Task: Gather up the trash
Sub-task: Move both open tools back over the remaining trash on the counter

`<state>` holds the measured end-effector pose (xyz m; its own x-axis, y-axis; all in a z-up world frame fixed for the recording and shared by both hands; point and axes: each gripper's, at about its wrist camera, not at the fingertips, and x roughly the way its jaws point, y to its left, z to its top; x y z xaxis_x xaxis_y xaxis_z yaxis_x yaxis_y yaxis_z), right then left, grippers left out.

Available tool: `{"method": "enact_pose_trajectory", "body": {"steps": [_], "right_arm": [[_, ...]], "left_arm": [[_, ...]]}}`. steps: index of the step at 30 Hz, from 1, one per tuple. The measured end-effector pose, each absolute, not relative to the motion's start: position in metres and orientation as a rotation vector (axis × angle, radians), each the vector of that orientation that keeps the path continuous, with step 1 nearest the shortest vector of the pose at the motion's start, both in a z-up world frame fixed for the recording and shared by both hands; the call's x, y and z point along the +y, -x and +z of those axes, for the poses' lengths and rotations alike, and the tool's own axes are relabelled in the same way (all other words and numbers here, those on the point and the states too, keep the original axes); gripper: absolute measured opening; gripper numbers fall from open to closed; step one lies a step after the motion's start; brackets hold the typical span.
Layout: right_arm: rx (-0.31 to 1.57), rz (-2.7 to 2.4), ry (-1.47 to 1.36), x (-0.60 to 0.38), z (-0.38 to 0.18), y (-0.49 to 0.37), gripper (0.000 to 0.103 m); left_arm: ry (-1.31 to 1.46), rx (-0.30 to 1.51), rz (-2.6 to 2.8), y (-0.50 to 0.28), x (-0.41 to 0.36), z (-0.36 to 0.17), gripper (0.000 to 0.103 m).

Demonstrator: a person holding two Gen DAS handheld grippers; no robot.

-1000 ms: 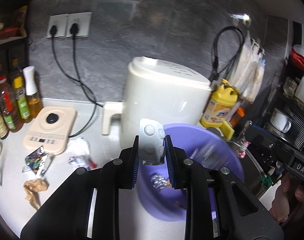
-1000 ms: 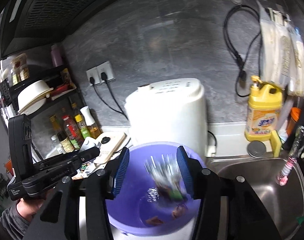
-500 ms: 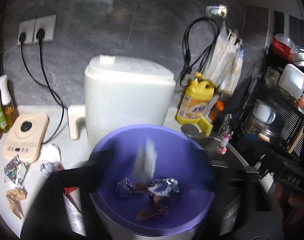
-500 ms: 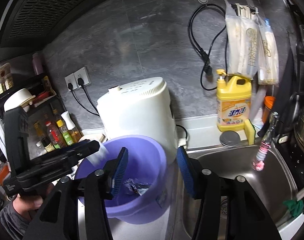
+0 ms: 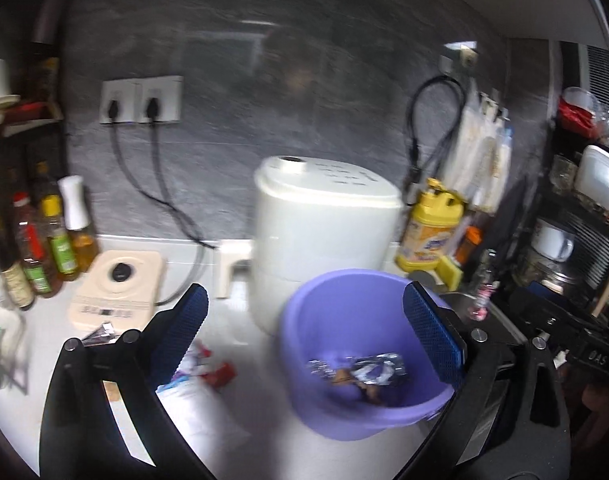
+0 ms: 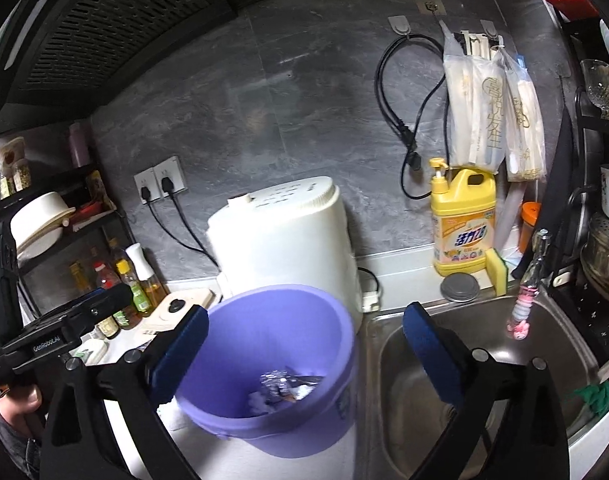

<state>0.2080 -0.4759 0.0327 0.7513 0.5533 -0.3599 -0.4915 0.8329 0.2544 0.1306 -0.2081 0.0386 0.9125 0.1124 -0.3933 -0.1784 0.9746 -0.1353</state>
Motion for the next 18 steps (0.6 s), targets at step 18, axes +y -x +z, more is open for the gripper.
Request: {"method": "enact_pose_trajectory", "body": {"steps": [18], "right_arm": [[0.431,0.739,-0.087,-0.392,0.020,-0.144,0.096]], "left_arm": [[0.203,0.329,0.411,-0.046,-0.154,0.027,0.097]]}}
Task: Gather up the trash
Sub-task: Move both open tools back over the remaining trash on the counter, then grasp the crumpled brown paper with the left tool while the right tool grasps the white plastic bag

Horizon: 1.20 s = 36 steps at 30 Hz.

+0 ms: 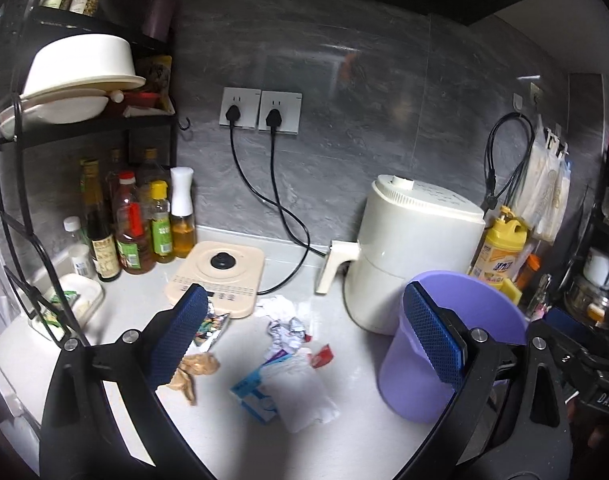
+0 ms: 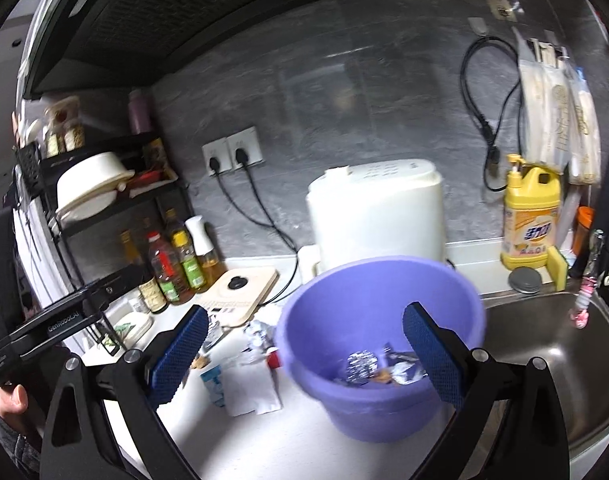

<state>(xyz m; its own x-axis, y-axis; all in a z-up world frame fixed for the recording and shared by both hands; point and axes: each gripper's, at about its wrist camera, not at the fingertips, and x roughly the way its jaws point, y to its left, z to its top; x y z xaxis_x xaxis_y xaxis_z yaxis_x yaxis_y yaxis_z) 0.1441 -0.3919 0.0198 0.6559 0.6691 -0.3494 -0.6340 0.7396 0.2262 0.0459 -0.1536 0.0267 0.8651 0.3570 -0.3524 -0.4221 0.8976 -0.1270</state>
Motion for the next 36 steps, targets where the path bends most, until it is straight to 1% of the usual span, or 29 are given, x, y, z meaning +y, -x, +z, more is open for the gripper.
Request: {"method": "enact_pose_trajectory", "body": {"steps": [12,22,25,27,29,31,34,35,36], "right_arm": [[0.461,0.800,-0.001,-0.329,-0.021,-0.106,0.096],[0.539,0.778,0.068,-0.277,-0.070,-0.100,0.096],[0.563,0.760,0.089,-0.260,-0.087,-0.101,0.095],[0.582,0.746,0.095,-0.250,-0.096,-0.104,0.093],[0.610,0.732,0.089,-0.244,-0.104,-0.109,0.088],[0.643,0.710,0.072,-0.238,-0.116,-0.117,0.082],[0.710,0.698,0.055,-0.229,-0.131,-0.130,0.060],[0.727,0.697,0.054,-0.227,-0.135,-0.132,0.055],[0.746,0.689,0.056,-0.224,-0.140,-0.136,0.053]], "left_arm": [[0.260,0.389,0.424,-0.018,-0.106,-0.012,0.097],[0.278,0.473,0.413,-0.004,-0.054,-0.068,0.097],[0.280,0.523,0.411,-0.007,-0.039,-0.087,0.097],[0.281,0.550,0.406,-0.010,-0.031,-0.097,0.097],[0.287,0.579,0.408,-0.015,-0.023,-0.106,0.097],[0.299,0.597,0.397,-0.019,-0.014,-0.115,0.093],[0.306,0.626,0.384,-0.027,-0.004,-0.126,0.085],[0.316,0.638,0.372,-0.031,-0.001,-0.131,0.084],[0.320,0.646,0.364,-0.034,0.001,-0.134,0.080]]}}
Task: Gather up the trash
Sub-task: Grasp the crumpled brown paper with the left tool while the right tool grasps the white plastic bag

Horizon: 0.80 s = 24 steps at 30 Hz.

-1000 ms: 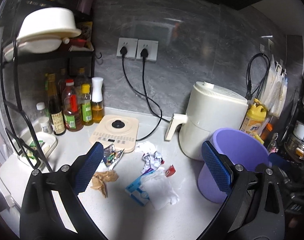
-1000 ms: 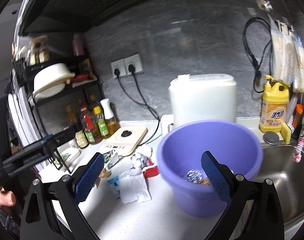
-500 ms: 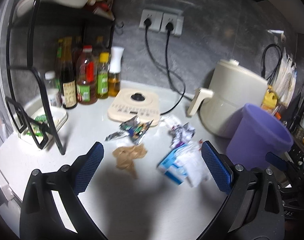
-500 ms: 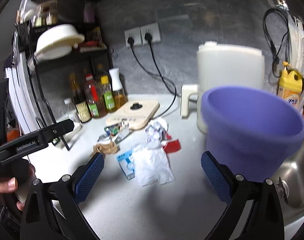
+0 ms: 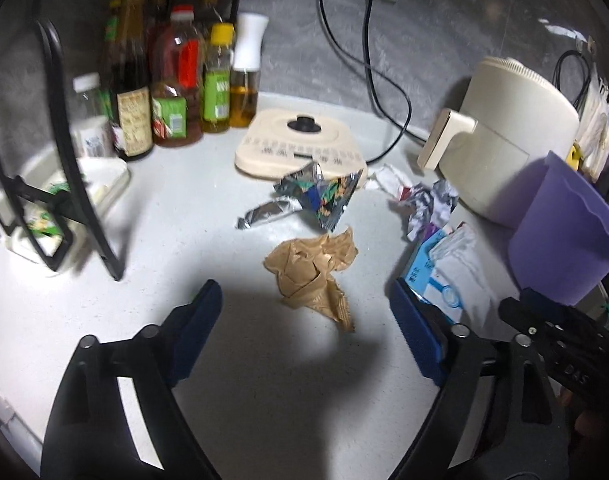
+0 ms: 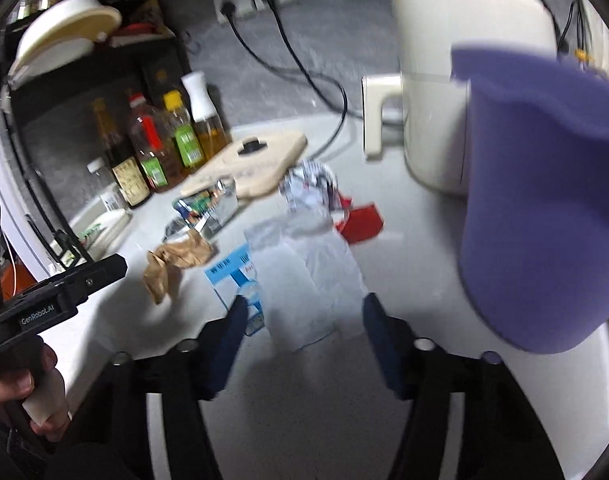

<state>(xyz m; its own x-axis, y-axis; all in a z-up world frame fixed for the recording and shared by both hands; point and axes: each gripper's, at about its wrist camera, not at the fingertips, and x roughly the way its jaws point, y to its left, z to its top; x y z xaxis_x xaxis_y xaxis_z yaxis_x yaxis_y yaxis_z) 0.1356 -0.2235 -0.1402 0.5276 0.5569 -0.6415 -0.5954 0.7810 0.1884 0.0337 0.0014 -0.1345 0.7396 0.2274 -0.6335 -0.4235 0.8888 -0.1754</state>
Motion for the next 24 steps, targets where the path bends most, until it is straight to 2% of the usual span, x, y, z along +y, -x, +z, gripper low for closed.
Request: {"method": "enact_pose_trajectory", "body": {"steps": [2,11,14,15,17,20,24], "right_arm": [[0.763,0.669,0.065,-0.217,-0.147,-0.141,0.048],[0.816,0.617,0.068,-0.206,-0.156,-0.156,0.047],[0.845,0.608,0.075,-0.202,-0.160,-0.164,0.046],[0.857,0.605,0.075,-0.200,-0.162,-0.167,0.044],[0.883,0.608,0.077,-0.196,-0.166,-0.172,0.019],[0.879,0.634,0.087,-0.194,-0.166,-0.170,0.003],[0.846,0.669,0.074,-0.198,-0.161,-0.163,0.001]], "left_arm": [[0.326,0.671,0.344,-0.044,0.006,-0.143,0.074],[0.355,0.728,0.323,-0.073,0.015,-0.159,0.055],[0.357,0.748,0.317,-0.079,0.015,-0.162,0.045],[0.359,0.754,0.316,-0.080,0.015,-0.162,0.040],[0.365,0.760,0.317,-0.080,0.017,-0.164,0.033],[0.370,0.750,0.323,-0.077,0.017,-0.163,0.027],[0.368,0.701,0.339,-0.068,0.012,-0.156,0.024]]}}
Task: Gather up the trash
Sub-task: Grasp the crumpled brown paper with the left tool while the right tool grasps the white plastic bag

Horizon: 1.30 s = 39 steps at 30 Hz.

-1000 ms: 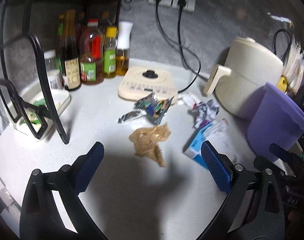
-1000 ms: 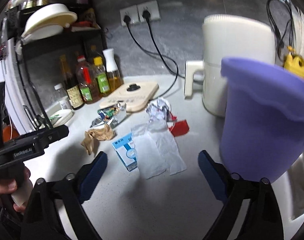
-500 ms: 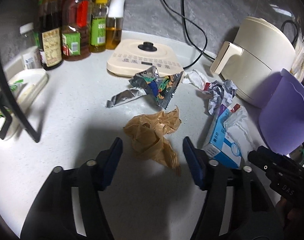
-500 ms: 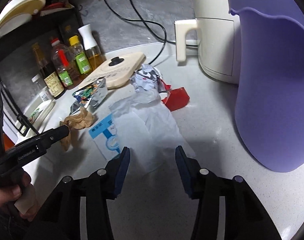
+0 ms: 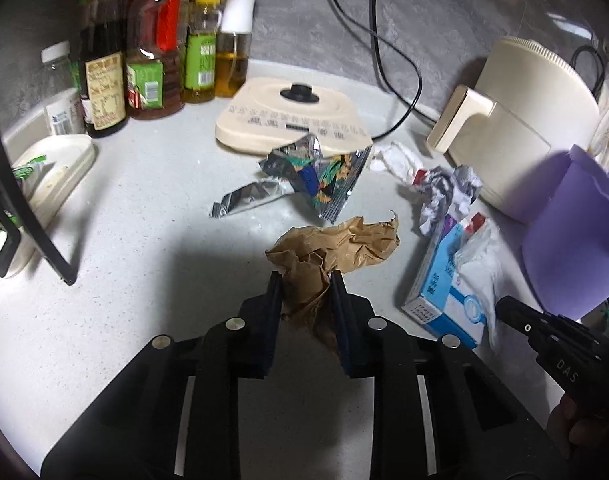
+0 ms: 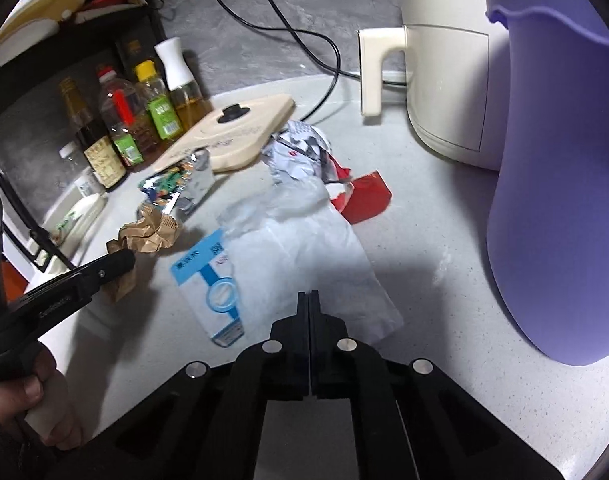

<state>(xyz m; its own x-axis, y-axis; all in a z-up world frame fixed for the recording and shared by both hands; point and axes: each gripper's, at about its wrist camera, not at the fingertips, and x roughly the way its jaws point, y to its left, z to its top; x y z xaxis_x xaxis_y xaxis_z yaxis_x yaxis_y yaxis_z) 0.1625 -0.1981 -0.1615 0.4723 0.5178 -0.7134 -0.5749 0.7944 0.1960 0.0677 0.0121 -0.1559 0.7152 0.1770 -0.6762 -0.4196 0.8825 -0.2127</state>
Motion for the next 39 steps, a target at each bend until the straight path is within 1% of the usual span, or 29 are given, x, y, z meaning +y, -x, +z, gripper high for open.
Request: {"method": "enact_pose_trajectory", "body": {"steps": [7,10,12,13,14,15,16,17,19,21,22,24,25,26,31,34,39], "right_arm": [[0.753,0.719,0.055,-0.213,-0.134,-0.152,0.001],[0.715,0.717,0.088,-0.218,-0.123,-0.148,0.001],[0.736,0.716,0.107,-0.218,-0.124,-0.154,0.006],[0.772,0.721,0.116,-0.216,-0.128,-0.160,0.015],[0.799,0.733,0.116,-0.214,-0.132,-0.165,0.050],[0.817,0.741,0.105,-0.213,-0.136,-0.169,0.063],[0.807,0.740,0.102,-0.212,-0.139,-0.170,0.061],[0.807,0.746,0.119,-0.209,-0.143,-0.171,0.053],[0.856,0.754,0.158,-0.200,-0.154,-0.176,0.045],[0.901,0.742,0.183,-0.196,-0.164,-0.179,0.044],[0.915,0.739,0.207,-0.194,-0.169,-0.178,0.042],[0.885,0.727,0.264,-0.192,-0.169,-0.172,0.030],[0.890,0.740,0.278,-0.189,-0.169,-0.171,0.012],[0.893,0.756,0.289,-0.188,-0.168,-0.169,0.007],[0.859,0.773,0.273,-0.195,-0.162,-0.161,0.005],[0.825,0.793,0.242,-0.205,-0.147,-0.155,0.005],[0.727,0.833,0.187,-0.222,-0.093,-0.143,0.005]], "left_arm": [[0.345,0.611,0.347,-0.055,-0.010,-0.128,0.023],[0.331,0.576,0.361,-0.051,-0.020,-0.115,0.023],[0.338,0.565,0.362,-0.048,-0.026,-0.109,0.023],[0.338,0.564,0.367,-0.047,-0.029,-0.108,0.023],[0.338,0.563,0.373,-0.046,-0.030,-0.107,0.023],[0.338,0.563,0.380,-0.045,-0.032,-0.107,0.023],[0.338,0.564,0.388,-0.044,-0.033,-0.107,0.023],[0.338,0.565,0.398,-0.042,-0.033,-0.108,0.023],[0.348,0.568,0.418,-0.038,-0.032,-0.112,0.023],[0.361,0.569,0.430,-0.032,-0.030,-0.115,0.023],[0.366,0.568,0.438,-0.028,-0.029,-0.116,0.023],[0.366,0.564,0.443,-0.023,-0.030,-0.117,0.023],[0.363,0.564,0.445,-0.021,-0.030,-0.118,0.023],[0.360,0.564,0.448,-0.020,-0.031,-0.120,0.024],[0.364,0.541,0.455,-0.015,-0.033,-0.116,0.023],[0.373,0.518,0.454,-0.014,-0.035,-0.105,0.023],[0.373,0.476,0.450,-0.016,-0.043,-0.074,0.023]]}}
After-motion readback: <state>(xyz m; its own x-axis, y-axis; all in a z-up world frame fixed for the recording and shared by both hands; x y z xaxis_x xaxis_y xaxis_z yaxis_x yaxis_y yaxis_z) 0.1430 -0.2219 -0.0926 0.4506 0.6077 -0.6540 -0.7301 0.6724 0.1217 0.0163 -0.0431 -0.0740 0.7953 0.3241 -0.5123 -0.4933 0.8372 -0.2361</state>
